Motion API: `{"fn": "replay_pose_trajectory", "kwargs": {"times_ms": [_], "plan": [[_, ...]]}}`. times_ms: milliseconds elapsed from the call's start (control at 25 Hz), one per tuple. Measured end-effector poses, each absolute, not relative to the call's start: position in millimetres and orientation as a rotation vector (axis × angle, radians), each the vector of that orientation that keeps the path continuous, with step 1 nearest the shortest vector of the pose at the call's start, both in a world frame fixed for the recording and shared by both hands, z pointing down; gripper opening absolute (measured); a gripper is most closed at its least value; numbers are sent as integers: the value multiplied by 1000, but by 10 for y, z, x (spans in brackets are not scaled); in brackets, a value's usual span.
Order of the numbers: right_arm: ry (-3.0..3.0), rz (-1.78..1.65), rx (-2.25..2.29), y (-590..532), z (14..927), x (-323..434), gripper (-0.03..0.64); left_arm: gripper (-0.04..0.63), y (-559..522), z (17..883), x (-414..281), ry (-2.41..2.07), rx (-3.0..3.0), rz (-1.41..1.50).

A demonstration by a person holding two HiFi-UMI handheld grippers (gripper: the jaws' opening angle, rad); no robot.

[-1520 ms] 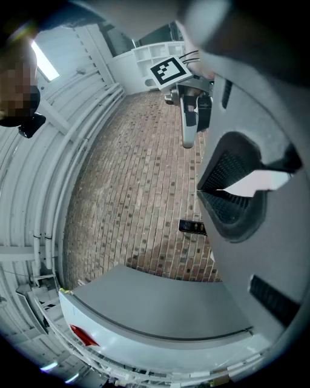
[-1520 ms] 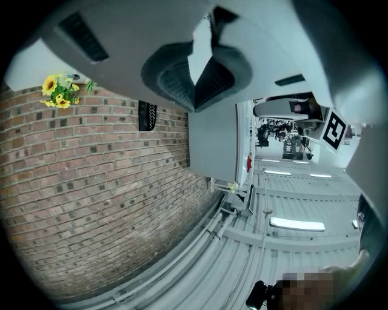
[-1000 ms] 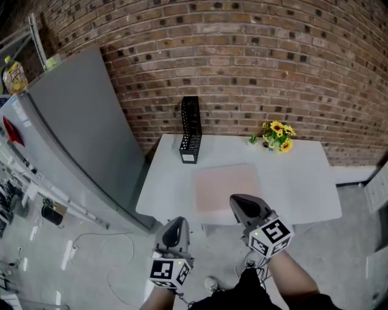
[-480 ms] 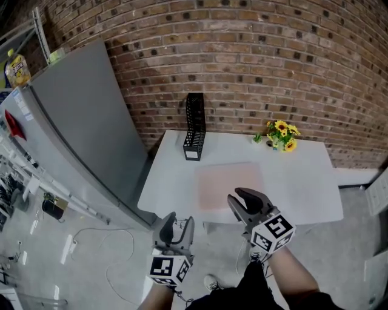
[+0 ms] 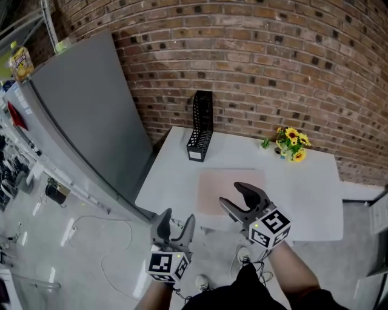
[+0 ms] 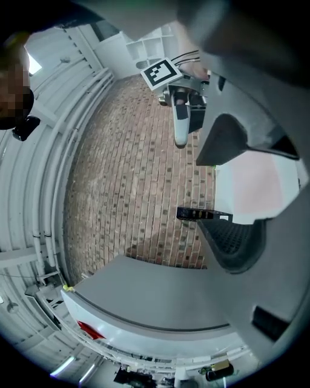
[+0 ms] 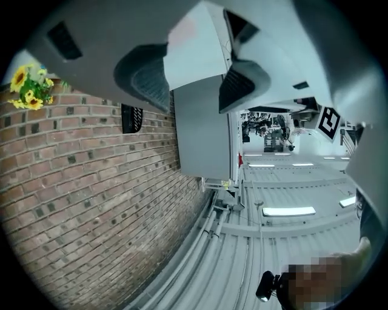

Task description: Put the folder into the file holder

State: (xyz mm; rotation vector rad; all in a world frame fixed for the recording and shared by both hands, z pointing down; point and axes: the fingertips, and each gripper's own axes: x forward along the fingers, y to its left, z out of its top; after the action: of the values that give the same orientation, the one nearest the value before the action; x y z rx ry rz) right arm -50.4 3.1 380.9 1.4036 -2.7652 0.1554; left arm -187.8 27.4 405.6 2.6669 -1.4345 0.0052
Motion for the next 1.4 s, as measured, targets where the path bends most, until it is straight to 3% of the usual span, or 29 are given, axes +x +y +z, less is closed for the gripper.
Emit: {"fn": "replay_pose_trajectory", "kwargs": {"times_ms": [1400], "plan": [[-2902, 191, 627, -1280, 4226, 54, 307, 262, -274, 4603, -1116, -1891, 2070, -34]]}}
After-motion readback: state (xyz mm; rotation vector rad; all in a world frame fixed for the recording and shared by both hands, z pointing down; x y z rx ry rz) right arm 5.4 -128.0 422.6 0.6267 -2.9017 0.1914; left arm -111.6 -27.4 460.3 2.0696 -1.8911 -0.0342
